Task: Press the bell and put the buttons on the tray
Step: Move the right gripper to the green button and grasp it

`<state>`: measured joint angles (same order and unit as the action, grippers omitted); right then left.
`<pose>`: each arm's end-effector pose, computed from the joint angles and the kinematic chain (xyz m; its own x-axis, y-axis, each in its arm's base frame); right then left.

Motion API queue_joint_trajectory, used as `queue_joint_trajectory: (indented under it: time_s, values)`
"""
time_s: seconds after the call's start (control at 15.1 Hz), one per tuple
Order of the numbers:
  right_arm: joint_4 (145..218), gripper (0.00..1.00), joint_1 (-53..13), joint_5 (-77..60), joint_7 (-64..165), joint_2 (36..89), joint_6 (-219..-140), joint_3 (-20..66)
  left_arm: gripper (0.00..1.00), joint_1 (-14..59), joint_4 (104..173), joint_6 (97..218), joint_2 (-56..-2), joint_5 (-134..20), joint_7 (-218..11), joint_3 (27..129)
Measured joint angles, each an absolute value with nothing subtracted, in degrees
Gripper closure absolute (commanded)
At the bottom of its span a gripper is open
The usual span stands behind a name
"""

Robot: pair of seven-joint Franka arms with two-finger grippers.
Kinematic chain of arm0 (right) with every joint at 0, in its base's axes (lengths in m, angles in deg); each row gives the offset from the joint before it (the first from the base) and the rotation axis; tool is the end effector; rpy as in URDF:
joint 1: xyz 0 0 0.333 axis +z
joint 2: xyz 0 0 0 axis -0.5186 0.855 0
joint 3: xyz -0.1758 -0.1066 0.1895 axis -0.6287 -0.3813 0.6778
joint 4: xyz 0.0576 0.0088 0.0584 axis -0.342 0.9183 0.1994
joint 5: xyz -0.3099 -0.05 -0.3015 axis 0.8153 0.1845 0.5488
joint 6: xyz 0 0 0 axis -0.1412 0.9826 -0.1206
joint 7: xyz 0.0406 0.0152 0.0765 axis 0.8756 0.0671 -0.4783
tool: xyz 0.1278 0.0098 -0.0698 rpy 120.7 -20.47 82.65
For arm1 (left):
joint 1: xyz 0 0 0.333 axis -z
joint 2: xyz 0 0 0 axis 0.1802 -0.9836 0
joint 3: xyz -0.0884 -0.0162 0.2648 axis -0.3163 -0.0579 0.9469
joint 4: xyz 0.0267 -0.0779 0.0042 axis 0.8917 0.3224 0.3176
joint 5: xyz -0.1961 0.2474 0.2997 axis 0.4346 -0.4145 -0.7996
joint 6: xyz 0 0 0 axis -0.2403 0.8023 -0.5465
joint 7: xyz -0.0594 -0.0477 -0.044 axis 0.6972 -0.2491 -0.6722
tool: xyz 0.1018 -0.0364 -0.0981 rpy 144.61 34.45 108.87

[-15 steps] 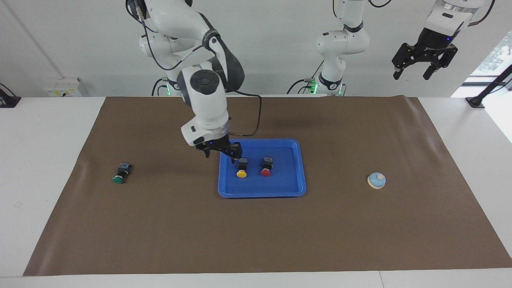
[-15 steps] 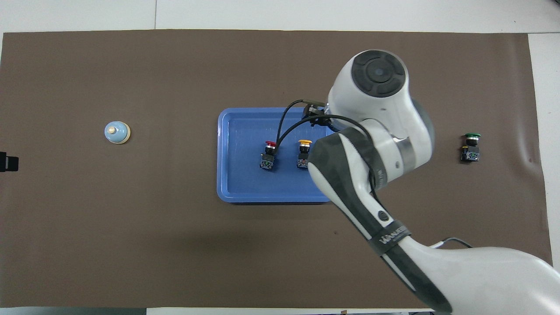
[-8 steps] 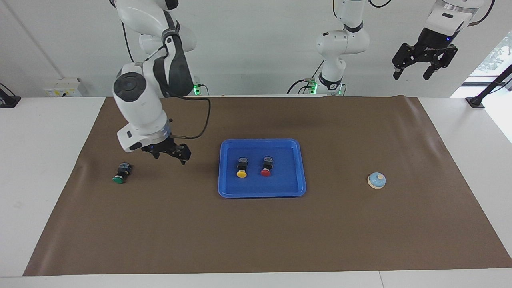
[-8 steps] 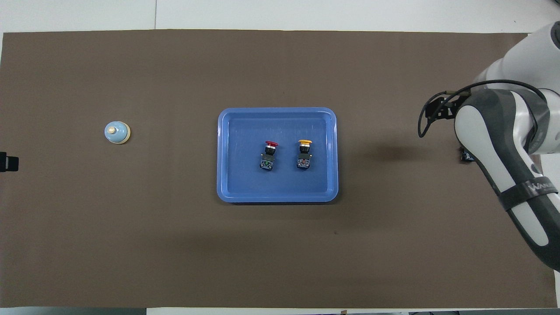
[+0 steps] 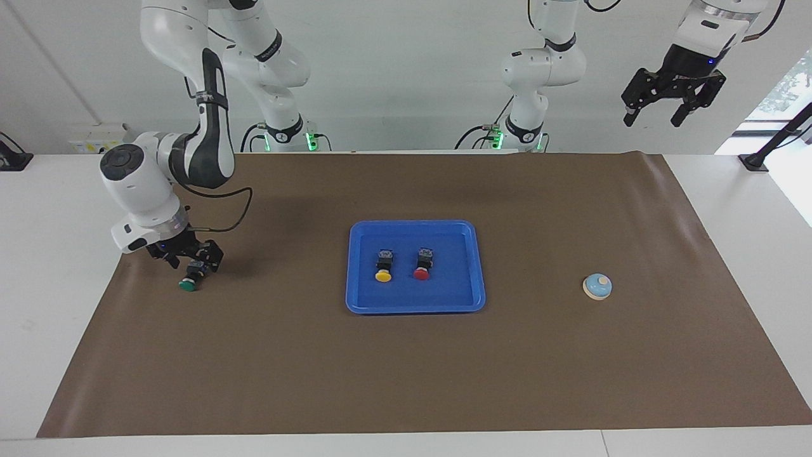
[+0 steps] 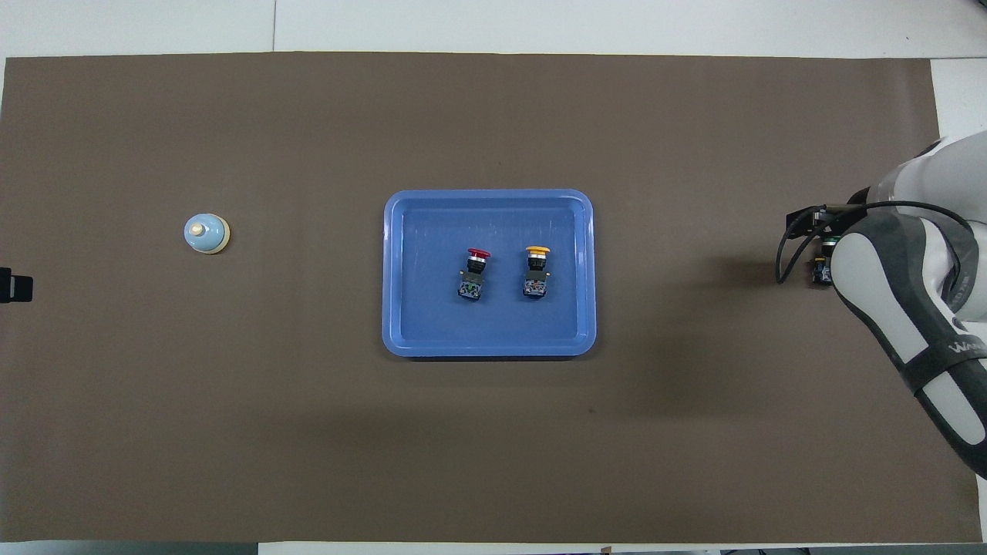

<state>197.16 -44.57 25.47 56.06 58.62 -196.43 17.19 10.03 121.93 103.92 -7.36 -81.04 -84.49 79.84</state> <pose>0.5967 -0.1280 0.2351 0.9909 -0.1215 0.0574 -0.1240 -0.9914 0.0424 0.5317 -0.0125 0.6311 0.9953 -0.0731 0.0631 -0.0744 -0.9970 0.0189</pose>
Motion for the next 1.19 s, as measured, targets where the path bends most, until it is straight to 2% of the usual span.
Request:
queue_joint_trajectory:
  time_s: [0.66, 0.73, 0.86, 0.92, 0.99, 1.06, 1.19]
  values:
    - [204.1, 0.00, -46.7, 25.5, 55.8, 58.8, -205.6, 17.3, 0.00, 10.0, 121.9, 103.9, -7.4, -81.0, -84.5, 79.8]
    - [204.3, 0.04, -46.9, 25.5, 55.8, 58.8, -205.6, 17.3, 0.00, 10.0, 121.9, 103.9, -7.4, -81.0, -84.5, 79.8]
    - [204.8, 0.27, -47.1, 25.5, 55.8, 58.8, -205.6, 17.3, 0.00, 10.0, 121.9, 103.9, -7.4, -81.0, -84.5, 79.8]
    - [205.1, 0.44, -47.2, 25.5, 55.7, 58.8, -205.6, 17.3, 0.00, 10.0, 121.9, 103.9, -7.4, -81.0, -84.5, 79.8]
    - [205.2, 0.66, -47.3, 25.5, 55.7, 58.8, -205.6, 17.3, 0.00, 10.0, 121.9, 103.9, -7.4, -81.0, -84.5, 79.8]
    - [205.3, 1.00, -47.4, 25.5, 55.7, 58.8, -205.6, 17.3, 0.00, 10.0, 121.9, 103.9, -7.4, -81.0, -84.5, 79.8]
    - [205.3, 1.00, -47.4, 25.5, 55.7, 58.8, -205.6, 17.3, 0.00, 10.0, 121.9, 103.9, -7.4, -81.0, -84.5, 79.8]
